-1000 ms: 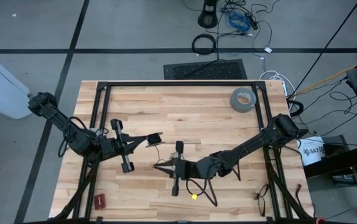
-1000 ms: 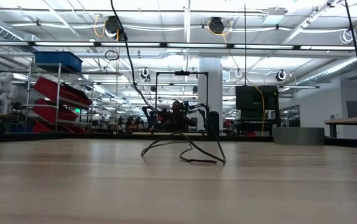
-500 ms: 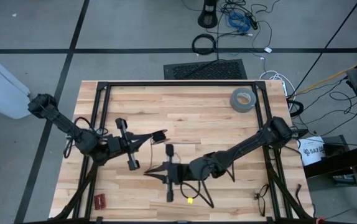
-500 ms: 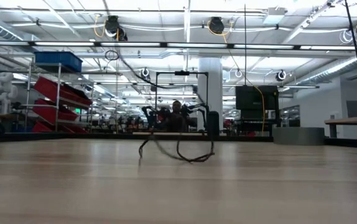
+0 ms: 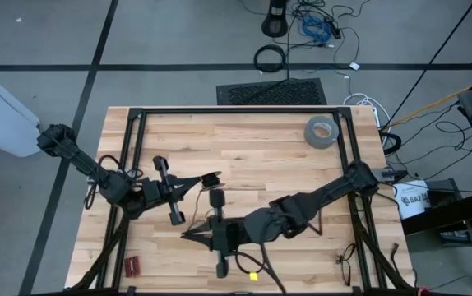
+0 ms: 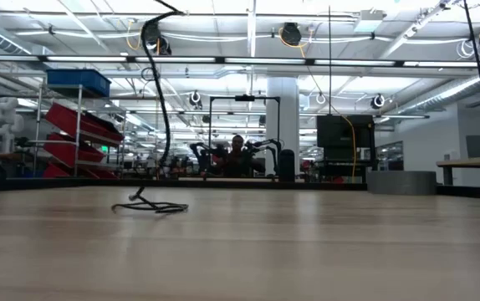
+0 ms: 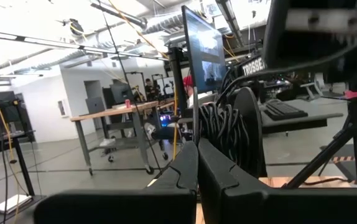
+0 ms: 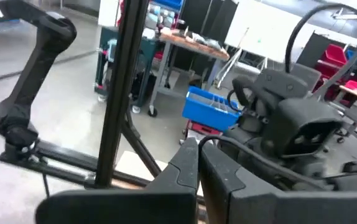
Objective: Coil cords
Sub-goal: Uncoil the black wire from the spool
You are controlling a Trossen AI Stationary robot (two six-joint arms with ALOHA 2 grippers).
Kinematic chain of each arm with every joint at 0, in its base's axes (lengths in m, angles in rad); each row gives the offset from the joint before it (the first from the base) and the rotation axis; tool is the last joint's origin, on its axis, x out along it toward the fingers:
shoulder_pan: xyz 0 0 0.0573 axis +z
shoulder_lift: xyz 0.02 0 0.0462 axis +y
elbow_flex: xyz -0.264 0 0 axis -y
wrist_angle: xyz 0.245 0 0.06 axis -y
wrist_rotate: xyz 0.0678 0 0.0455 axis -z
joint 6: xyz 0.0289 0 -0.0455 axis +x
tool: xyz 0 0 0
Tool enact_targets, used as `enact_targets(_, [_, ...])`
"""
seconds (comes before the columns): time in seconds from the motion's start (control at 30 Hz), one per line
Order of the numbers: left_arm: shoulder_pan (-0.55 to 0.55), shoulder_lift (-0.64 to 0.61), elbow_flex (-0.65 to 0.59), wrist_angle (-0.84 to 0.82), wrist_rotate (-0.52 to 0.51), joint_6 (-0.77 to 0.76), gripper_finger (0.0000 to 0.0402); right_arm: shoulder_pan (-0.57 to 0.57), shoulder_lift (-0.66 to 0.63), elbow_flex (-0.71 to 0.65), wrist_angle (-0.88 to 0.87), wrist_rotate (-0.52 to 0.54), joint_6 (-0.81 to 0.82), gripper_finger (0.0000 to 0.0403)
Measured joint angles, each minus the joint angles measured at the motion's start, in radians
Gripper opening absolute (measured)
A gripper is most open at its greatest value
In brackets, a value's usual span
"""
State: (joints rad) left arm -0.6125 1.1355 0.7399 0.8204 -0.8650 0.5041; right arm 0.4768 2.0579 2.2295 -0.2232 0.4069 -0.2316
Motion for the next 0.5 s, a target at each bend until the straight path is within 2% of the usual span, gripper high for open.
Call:
enact_targets(0.13, [0.000,0.000,0.000,0.000,0.000,0.000,0.0001,0.021,-0.004,0.128,-0.175,0.053,-0.003,0.0000])
enact_targets(0.23, [-0.001,0.000,0.000,0.000,0.000,0.000,0.0001,0.035,-0.052,0.107,-0.261,0.098,0.017,0.0000])
enact_targets(0.5, [-0.005,0.000,0.000,0.000,-0.001,0.007,0.0001,0.056,-0.149,0.115,-0.616,0.197,0.219,0.0000])
